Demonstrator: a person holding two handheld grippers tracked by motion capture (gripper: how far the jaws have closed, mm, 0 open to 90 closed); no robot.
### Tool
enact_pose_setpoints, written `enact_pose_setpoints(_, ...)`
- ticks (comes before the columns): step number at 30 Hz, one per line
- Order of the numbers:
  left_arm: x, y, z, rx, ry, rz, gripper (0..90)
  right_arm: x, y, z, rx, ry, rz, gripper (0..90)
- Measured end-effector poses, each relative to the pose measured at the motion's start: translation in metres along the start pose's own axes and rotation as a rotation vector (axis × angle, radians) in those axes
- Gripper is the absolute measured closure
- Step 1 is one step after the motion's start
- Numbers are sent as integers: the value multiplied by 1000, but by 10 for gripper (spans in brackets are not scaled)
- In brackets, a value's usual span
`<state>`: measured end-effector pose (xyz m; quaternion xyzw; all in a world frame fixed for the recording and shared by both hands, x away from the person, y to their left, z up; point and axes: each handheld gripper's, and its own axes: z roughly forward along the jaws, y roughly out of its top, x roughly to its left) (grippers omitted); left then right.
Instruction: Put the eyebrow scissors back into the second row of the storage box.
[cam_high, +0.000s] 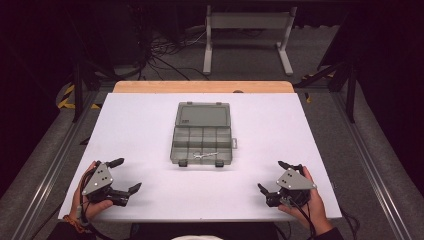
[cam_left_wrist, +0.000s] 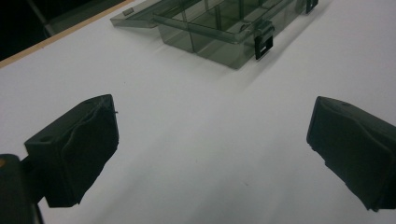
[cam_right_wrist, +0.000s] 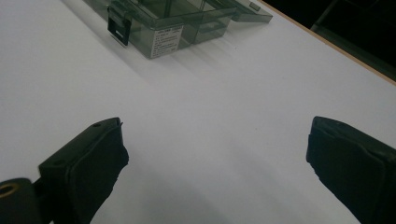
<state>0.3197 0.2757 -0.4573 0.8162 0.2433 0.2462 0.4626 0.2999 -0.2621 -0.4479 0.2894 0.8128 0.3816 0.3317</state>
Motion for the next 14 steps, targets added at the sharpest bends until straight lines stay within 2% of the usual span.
enact_pose_setpoints(2,-1,0,-1,1,0,5,30,-1,1,1,-7,-1,4,55)
enact_pose_setpoints(5,2,-2,-1,-2,-2,-14,31,-1,2,3,-6,4,5,55)
enact_pose_setpoints(8,3,-2,0,0,-11,-16,31,0,1,4,4,5,-2,55)
enact_pose_setpoints(14,5,0,4,-7,-11,-18,31,-3,0,3,-4,-3,16,54)
